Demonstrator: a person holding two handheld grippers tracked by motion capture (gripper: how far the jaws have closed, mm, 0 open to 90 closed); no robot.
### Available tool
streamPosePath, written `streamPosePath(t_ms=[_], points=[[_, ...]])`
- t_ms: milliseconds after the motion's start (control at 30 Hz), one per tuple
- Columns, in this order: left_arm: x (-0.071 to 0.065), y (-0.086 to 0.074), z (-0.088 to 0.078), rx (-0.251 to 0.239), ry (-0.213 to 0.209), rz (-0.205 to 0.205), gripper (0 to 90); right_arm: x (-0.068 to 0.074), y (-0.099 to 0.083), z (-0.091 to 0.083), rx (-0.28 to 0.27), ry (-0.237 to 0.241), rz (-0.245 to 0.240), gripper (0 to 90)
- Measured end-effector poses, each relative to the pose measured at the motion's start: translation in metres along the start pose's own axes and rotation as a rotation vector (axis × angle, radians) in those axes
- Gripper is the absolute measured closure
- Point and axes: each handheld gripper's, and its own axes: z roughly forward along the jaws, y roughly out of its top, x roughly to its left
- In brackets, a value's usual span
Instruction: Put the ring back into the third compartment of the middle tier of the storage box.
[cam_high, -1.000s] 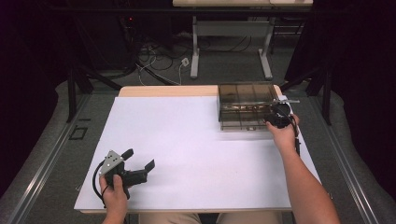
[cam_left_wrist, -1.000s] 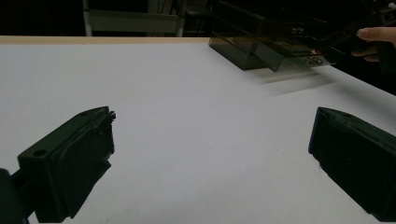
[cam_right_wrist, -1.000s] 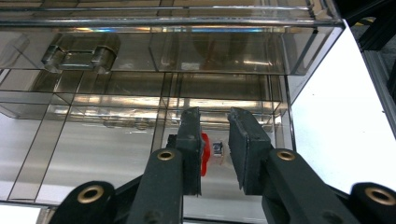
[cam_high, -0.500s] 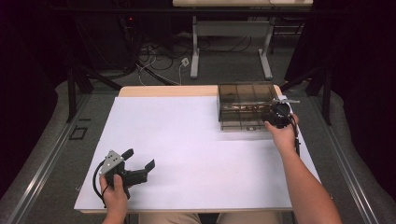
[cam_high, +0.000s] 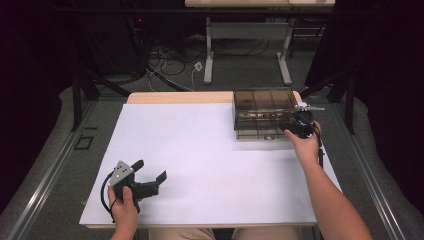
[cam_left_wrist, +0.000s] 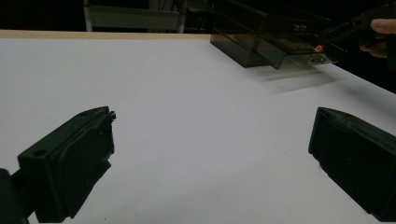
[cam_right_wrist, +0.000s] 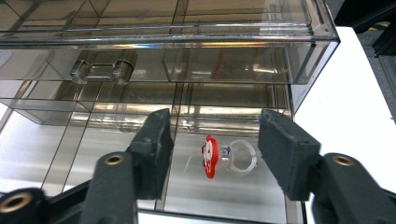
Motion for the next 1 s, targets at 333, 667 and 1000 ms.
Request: streamPosePath(t_ms=[333, 667, 1000], points=[[0.0, 0.0, -0.001, -0.003, 0.003, -0.006, 0.2, 0.002, 0.002, -0.008, -0.003, 0.006, -0.019, 32.6], [0.001, -0.001, -0.003, -0.005, 0.005, -0.005, 0.2, 0.02, 0.0, -0.017, -0.008, 0.085, -0.051, 15.3], [0.001, 0.0, -0.004, -0.005, 0.005, -0.002, 0.2, 0.035, -0.002, -0.029, -0.035, 0.138, -0.096, 12.5]])
